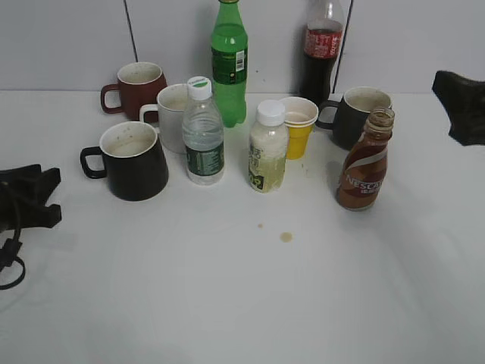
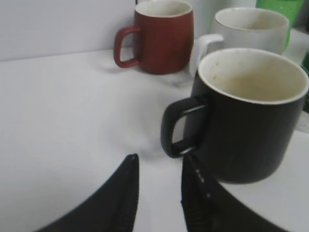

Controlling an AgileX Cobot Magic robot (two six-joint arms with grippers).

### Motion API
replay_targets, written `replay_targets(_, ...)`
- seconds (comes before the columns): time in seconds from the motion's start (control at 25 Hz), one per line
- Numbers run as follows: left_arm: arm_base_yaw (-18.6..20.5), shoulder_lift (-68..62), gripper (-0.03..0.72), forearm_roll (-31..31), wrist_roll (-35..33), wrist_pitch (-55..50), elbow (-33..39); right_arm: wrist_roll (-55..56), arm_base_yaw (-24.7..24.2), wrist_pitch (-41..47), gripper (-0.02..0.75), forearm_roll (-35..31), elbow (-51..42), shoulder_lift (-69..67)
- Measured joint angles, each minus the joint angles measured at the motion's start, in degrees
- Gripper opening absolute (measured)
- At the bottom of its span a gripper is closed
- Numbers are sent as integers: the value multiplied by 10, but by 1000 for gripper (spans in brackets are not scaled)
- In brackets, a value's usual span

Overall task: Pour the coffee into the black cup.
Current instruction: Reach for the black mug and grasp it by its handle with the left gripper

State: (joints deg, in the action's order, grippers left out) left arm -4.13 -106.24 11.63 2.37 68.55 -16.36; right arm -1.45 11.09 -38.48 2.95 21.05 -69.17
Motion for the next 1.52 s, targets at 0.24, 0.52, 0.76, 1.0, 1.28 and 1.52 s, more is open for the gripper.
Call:
replay_targets(0.24, 0, -44, 250, 32, 0, 5, -17, 1, 0, -107, 585, 10, -60, -73)
replay_targets(0.52, 0, -102, 354, 46, 0, 6, -81, 1, 0, -223, 586, 17, -87, -174)
replay_targets(0.76, 0, -131, 354, 48, 0, 7, -120, 1, 0, -282, 586, 20, -87, -223)
replay_targets(1.0, 0, -166, 335, 48, 0, 7, -157, 1, 0, -305, 586, 20, -88, -242)
replay_targets(1.28, 0, -175, 330, 48, 0, -8, -213, 1, 0, -307, 585, 20, -88, -243)
replay_targets(1.52, 0, -197, 314, 52, 0, -37, -267, 1, 0, -307, 585, 20, -88, -243)
